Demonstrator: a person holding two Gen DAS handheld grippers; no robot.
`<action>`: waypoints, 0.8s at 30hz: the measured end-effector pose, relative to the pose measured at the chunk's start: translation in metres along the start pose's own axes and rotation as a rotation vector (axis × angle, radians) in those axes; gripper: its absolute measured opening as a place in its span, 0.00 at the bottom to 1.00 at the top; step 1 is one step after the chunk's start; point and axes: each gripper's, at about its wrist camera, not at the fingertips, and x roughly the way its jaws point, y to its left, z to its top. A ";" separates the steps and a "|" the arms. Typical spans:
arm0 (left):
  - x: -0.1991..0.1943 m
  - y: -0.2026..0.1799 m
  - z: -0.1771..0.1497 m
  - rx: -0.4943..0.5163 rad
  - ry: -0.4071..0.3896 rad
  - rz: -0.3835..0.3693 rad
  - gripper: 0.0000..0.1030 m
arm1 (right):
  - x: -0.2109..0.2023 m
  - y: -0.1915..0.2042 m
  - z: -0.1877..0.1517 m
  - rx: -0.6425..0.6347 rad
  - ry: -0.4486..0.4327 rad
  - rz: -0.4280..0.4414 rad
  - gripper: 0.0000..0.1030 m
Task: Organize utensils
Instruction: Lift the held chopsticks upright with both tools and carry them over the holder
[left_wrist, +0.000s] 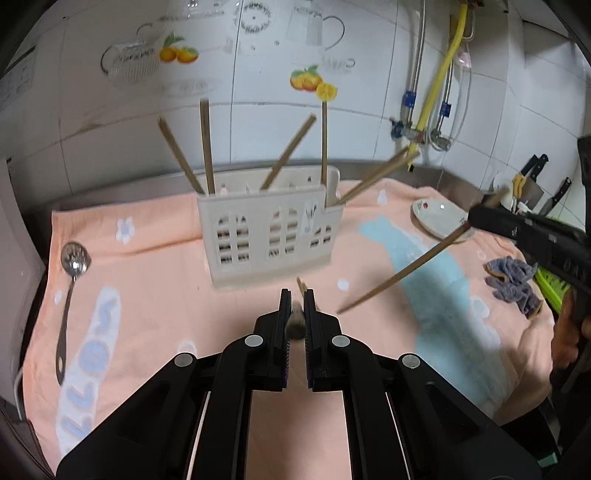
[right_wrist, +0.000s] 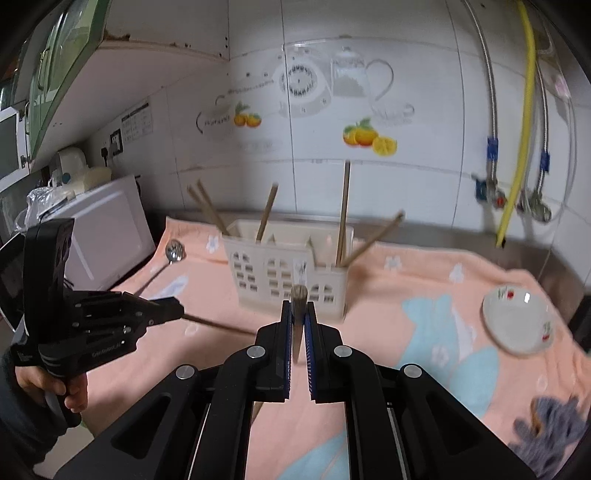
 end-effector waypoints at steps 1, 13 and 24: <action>0.000 0.001 0.005 0.000 -0.002 -0.006 0.05 | -0.001 -0.002 0.016 -0.013 -0.008 0.001 0.06; -0.022 0.006 0.063 0.057 -0.084 -0.012 0.05 | 0.005 -0.020 0.099 -0.040 -0.063 -0.018 0.06; -0.065 -0.006 0.139 0.142 -0.281 0.050 0.05 | 0.031 -0.025 0.134 -0.047 -0.071 -0.046 0.06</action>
